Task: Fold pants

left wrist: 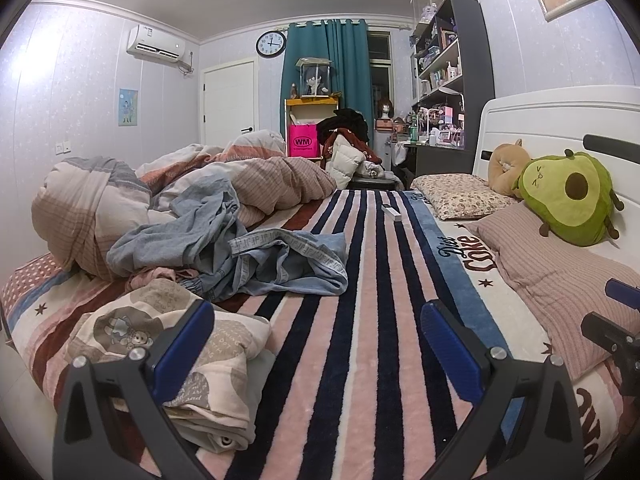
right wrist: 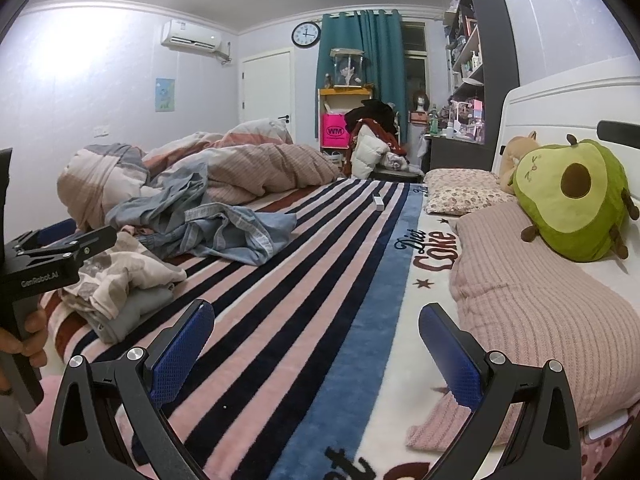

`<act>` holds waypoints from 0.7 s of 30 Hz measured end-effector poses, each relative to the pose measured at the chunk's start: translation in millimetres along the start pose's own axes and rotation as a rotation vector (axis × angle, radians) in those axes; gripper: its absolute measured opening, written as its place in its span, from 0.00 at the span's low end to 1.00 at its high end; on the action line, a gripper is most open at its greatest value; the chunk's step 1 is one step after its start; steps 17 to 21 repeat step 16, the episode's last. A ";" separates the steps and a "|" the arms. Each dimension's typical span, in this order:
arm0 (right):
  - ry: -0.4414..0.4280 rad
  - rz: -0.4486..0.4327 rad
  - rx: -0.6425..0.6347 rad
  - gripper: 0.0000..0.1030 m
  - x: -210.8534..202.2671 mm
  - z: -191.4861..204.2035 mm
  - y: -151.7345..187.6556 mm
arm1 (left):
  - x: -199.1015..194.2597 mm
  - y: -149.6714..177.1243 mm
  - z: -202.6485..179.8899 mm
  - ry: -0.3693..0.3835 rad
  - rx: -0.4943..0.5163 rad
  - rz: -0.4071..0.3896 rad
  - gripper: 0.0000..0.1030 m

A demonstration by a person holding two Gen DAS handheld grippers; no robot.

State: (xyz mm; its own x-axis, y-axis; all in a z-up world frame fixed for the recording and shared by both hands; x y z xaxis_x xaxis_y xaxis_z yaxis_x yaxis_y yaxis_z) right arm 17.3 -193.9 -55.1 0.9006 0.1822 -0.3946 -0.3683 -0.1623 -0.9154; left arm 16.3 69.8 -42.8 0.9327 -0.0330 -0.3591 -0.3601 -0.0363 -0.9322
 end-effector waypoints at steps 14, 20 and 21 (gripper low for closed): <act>0.000 -0.013 0.002 0.99 -2.3 -2.3 -0.8 | -0.8 -2.0 -1.5 0.007 0.005 0.003 0.99; 0.013 -0.018 0.004 0.99 -3.7 -4.6 -2.8 | -1.1 -3.0 -2.8 0.004 0.005 0.002 0.99; 0.013 -0.018 0.004 0.99 -3.7 -4.6 -2.8 | -1.1 -3.0 -2.8 0.004 0.005 0.002 0.99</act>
Point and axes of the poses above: each gripper's, at about its wrist camera, not at the fingertips, and x roughly the way its jaws point, z to its left, y to its underside, the point moved 5 cm from there along x, roughly the way its jaws point, and after that the axes turned 9 degrees about y, right-handed, at the moved point
